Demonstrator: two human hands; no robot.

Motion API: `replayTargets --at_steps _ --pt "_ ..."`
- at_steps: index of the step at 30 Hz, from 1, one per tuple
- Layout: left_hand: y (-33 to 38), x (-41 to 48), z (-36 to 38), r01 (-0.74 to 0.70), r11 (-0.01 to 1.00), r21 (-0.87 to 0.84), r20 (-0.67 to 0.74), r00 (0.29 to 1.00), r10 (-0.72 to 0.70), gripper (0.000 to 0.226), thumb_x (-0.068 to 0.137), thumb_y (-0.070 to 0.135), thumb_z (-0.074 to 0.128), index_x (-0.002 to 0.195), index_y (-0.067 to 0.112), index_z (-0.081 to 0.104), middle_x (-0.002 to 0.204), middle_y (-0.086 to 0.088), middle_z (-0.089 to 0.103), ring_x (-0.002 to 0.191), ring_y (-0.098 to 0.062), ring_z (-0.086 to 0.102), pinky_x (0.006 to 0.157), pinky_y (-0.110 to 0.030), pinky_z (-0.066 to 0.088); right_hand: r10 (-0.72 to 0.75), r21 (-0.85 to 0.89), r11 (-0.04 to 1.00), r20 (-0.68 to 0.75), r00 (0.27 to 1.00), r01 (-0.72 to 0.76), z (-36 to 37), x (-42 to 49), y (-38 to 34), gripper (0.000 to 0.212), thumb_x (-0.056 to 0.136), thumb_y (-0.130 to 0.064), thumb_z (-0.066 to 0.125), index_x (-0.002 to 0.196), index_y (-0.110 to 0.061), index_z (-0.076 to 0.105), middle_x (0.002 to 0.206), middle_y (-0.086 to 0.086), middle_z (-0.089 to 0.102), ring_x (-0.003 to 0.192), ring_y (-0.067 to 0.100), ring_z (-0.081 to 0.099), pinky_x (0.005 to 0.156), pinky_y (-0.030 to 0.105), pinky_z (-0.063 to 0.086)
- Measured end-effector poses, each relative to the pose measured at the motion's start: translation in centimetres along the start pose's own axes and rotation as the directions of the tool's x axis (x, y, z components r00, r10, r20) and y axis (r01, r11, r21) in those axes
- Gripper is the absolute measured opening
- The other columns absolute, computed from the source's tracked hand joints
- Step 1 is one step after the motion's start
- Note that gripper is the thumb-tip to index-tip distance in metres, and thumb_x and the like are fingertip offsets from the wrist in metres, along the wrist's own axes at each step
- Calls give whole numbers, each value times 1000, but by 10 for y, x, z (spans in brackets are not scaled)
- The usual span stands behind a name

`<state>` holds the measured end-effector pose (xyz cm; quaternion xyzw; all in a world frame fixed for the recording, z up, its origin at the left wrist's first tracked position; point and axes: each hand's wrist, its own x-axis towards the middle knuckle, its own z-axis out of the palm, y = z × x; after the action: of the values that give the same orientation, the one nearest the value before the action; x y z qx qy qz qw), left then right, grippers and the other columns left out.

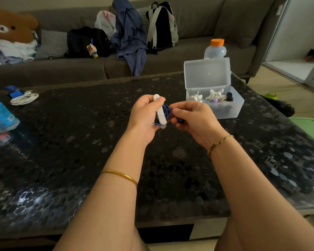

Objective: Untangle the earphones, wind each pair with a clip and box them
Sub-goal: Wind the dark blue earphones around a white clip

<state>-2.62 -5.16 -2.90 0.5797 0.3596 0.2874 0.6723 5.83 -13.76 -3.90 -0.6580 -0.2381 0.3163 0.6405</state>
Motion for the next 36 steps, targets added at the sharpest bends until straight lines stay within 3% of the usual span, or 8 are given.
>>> replayTargets --at_steps 7,14,20,24,27,31,34,36 --pt "4 0 1 98 930 -354 -83 987 -136 10 93 11 59 92 20 54 102 -8 54 92 -23 58 77 -41 56 29 58 998 -4 1000 -29 5 0 1 10 93 -6 55 94 -9 65 77 5 65 62 8 62 60 21 54" --pt "8 -2 9 71 788 -611 -165 963 -215 13 96 11 53 107 17 48 104 -12 51 87 -27 57 85 -44 56 17 88 996 22 1000 -19 15 -3 2 10 93 -9 56 93 -11 65 76 4 66 58 7 62 59 20 55" --pt "5 0 11 -31 853 -521 -253 960 -120 12 101 22 45 112 22 42 100 -6 51 82 -21 64 68 -34 59 -168 -70 983 31 985 170 25 -7 7 21 94 -7 53 112 -12 63 86 3 67 70 10 64 65 22 57" --pt "4 -3 11 -82 898 -432 -289 956 -52 10 102 26 42 110 22 40 97 -3 53 80 -17 65 72 -36 59 -258 -144 954 51 965 263 32 -8 12 29 87 -5 63 115 -11 59 110 6 62 88 15 66 68 23 58" --pt "4 -4 11 -91 940 -330 -299 954 -13 14 101 31 42 113 23 42 101 -2 53 85 -17 62 71 -40 59 -298 -136 945 14 955 297 36 -7 13 24 87 -9 65 109 -13 57 108 6 61 82 14 66 60 16 55" --pt "3 -4 8 -124 947 -297 -222 973 58 14 98 23 52 108 29 45 112 -4 54 102 -23 61 90 -48 53 -305 -20 952 -152 940 306 32 -3 9 15 88 -7 62 100 -16 60 97 2 65 78 14 68 62 21 57" --pt "4 -4 2 -115 954 -277 -129 988 82 36 94 14 58 126 26 45 119 -5 54 105 -20 61 93 -36 53 -332 -26 942 -201 922 334 22 1 5 16 89 -6 61 100 -17 62 92 -4 64 81 13 66 63 19 56" --pt "5 -5 -1 -63 972 -226 -34 998 57 33 94 16 57 127 16 52 119 -7 59 107 -19 61 94 -33 51 -357 -55 934 -206 911 353 17 3 4 16 89 -5 61 102 -14 64 91 -5 63 81 12 65 63 18 56"
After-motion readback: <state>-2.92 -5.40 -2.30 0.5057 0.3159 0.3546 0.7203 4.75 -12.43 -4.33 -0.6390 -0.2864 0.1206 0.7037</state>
